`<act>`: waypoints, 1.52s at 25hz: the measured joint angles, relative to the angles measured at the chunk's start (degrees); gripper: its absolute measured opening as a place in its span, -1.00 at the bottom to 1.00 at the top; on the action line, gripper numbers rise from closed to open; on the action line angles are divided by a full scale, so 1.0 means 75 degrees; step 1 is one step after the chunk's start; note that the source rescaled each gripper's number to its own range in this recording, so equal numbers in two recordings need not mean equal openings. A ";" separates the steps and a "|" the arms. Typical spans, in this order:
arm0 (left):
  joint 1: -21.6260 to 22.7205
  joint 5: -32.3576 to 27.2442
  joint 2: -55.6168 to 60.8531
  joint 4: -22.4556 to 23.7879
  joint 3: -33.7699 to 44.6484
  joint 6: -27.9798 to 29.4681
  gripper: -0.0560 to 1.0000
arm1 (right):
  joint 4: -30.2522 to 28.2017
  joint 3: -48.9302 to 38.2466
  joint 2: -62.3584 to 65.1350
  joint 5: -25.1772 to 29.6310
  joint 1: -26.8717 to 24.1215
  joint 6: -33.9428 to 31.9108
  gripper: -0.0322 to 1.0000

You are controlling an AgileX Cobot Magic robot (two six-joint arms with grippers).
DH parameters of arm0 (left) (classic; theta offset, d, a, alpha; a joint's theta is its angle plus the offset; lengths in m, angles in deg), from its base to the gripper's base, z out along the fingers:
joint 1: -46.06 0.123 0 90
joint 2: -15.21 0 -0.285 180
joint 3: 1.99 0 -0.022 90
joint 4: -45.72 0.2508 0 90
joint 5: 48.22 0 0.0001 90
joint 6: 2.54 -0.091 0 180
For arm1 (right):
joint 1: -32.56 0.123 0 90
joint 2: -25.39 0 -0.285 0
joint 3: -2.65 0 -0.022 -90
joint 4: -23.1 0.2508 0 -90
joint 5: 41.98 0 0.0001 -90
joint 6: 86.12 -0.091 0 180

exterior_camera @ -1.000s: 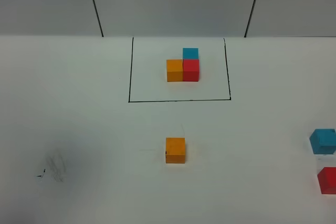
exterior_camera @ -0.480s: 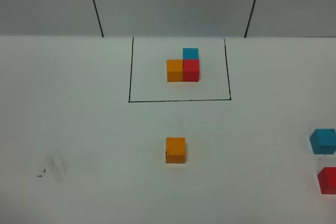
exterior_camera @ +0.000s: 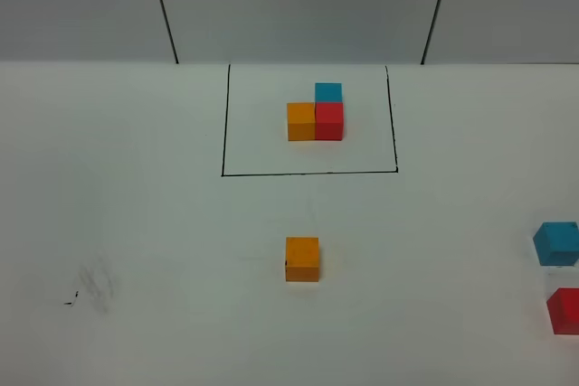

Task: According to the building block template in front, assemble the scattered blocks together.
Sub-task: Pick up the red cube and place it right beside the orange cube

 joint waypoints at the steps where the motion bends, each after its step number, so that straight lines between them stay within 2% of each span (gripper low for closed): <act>1: 0.0186 0.0092 0.0141 -0.0079 0.0192 0.0097 0.33 | 0.0000 0.0000 0.0000 0.0000 0.0000 0.0000 -0.94; 6: 0.0645 0.0210 0.0521 -0.0128 0.1271 0.0486 0.33 | 0.0000 0.0000 0.0000 0.0000 0.0000 -0.0040 -0.94; 13: 0.0666 0.0293 0.0769 -0.0128 0.2541 0.0652 0.33 | 0.0000 0.0000 0.0000 0.0000 0.0000 -0.0040 -0.94; 23: 0.0666 0.0432 0.0775 -0.0120 0.2583 0.0672 0.33 | 0.0000 0.0000 0.0000 0.0000 0.0000 -0.0040 -0.94; 25: 0.0550 0.0432 0.0775 -0.0120 0.2583 0.0672 0.33 | 0.0000 0.0000 0.0000 0.0000 0.0000 -0.0040 -0.94; 30: -0.0169 0.0432 0.0775 -0.0120 0.2583 0.0665 0.33 | 0.0000 0.0000 0.0000 0.0000 0.0000 -0.0040 -0.94; 38: -0.0273 0.0432 0.0775 -0.0120 0.2588 0.0665 0.33 | 0.0000 0.0000 0.0000 0.0000 0.0000 0.0000 -0.94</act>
